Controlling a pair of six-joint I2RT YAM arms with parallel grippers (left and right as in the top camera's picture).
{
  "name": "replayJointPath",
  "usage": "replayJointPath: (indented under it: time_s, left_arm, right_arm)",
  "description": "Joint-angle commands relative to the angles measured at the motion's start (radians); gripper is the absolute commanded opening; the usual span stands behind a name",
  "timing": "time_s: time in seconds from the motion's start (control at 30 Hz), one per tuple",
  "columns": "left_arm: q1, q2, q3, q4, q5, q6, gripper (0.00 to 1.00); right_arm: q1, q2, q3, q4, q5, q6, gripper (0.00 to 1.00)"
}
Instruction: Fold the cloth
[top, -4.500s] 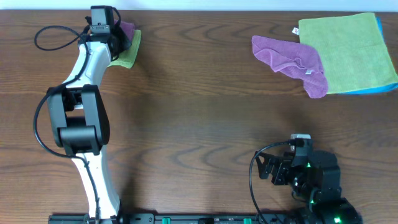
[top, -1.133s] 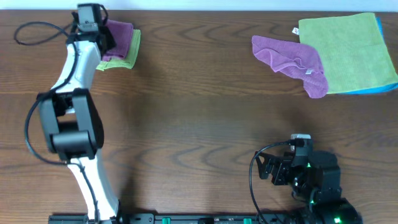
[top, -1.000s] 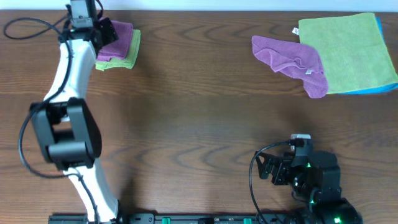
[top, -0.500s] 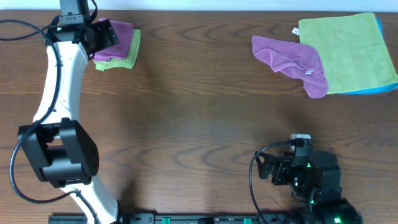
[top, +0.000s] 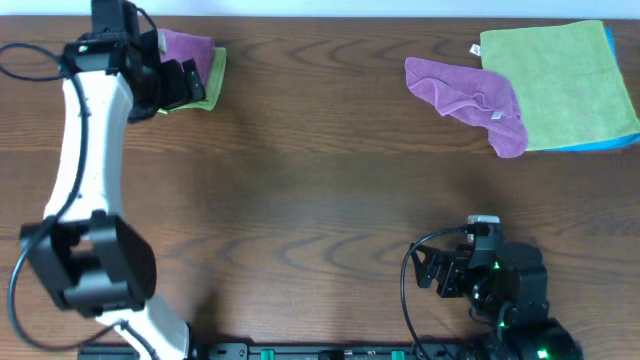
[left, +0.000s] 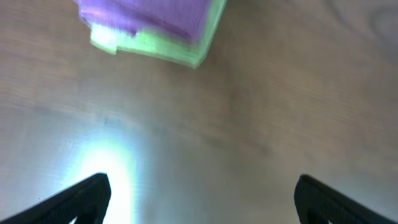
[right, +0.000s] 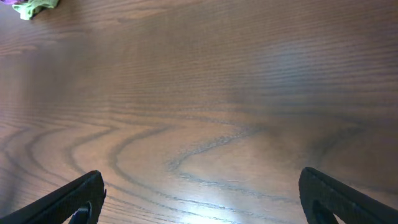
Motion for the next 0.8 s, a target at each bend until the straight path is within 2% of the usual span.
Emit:
replayJointPath:
  time_s: [0.0,0.13,0.3,0.57,0.77]
  left_arm:
    - [0.006,-0.096,0.016,-0.080,-0.041,0.049,0.95]
    - [0.006,-0.138,0.014,-0.182,-0.095,0.049,0.95]
    - [0.004,-0.209,-0.048,-0.176,-0.115,0.049,0.95]
    - [0.003,-0.437,-0.418,0.073,-0.110,0.033,0.96]
    - [0.003,-0.692,-0.771,0.323,-0.131,0.035,0.95]
  right_arm:
    - [-0.009,-0.006,-0.001,-0.002,-0.007,0.013,0.99]
    - [-0.009,-0.006,-0.001,-0.002,-0.007,0.013,0.99]
    - [-0.009,-0.006,-0.001,-0.002,-0.007,0.013,0.99]
    - [-0.009,-0.006,-0.001,-0.002,-0.007,0.013,0.99]
    - [-0.009,-0.006,-0.001,-0.002,-0.007,0.013,0.99]
